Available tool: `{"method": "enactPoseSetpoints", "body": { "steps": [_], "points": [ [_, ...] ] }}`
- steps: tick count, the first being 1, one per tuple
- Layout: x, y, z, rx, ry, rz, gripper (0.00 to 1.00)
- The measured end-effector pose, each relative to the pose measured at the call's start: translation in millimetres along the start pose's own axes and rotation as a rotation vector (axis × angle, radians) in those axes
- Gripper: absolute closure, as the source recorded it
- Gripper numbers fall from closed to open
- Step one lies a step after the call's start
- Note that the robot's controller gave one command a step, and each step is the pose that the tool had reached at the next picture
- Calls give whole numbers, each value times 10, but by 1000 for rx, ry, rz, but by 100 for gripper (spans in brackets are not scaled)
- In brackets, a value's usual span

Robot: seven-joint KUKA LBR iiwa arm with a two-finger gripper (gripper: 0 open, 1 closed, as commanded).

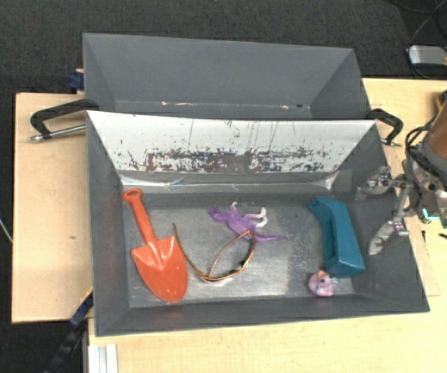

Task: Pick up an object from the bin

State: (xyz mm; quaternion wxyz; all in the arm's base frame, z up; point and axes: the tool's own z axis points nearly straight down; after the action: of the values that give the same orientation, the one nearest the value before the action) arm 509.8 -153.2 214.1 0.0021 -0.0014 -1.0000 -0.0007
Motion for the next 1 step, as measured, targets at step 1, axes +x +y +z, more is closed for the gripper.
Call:
{"method": "enactPoseSetpoints", "body": {
  "steps": [1],
  "points": [
    [-11, 10, -33, 1, -6, -3, 0]
  ]
}}
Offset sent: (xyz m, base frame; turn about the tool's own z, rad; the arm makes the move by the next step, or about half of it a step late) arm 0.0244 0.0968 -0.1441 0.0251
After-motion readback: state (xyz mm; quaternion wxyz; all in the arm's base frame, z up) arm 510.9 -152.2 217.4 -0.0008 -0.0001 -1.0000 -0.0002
